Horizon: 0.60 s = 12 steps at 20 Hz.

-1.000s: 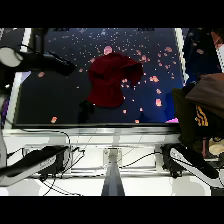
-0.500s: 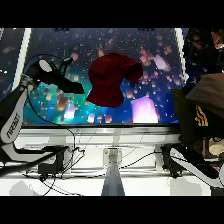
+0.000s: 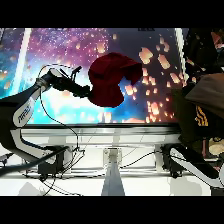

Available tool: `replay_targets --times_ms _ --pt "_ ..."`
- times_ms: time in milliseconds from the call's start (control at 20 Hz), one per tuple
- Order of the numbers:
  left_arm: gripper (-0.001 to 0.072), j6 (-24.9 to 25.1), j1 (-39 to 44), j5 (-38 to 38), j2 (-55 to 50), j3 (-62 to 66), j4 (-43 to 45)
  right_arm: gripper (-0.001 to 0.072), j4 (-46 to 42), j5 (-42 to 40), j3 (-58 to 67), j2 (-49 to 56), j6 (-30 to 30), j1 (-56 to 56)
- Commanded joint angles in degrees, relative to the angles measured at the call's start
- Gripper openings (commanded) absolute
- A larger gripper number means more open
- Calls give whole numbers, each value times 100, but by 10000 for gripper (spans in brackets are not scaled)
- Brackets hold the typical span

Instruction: Fold the clothes and pants, and hang the long-sleeved shirts on hangers.

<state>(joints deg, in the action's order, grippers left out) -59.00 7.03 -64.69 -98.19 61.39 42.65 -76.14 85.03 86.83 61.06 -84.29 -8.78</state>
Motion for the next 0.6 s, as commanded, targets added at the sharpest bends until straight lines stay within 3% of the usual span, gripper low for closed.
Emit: replay_targets --times_ms 0,200,350,550 --pt "16 417 201 17 -63 0 -695 14 0 -223 -4 2 -2 -4" --pt "14 420 79 -682 33 498 -608 13 -22 -809 -4 4 2 -4" --pt "14 415 -177 -1012 695 1049 -125 13 -48 -772 -9 63 63 -4" --pt "15 461 -743 -997 2288 1327 -66 12 -46 -483 -181 127 861 -4"
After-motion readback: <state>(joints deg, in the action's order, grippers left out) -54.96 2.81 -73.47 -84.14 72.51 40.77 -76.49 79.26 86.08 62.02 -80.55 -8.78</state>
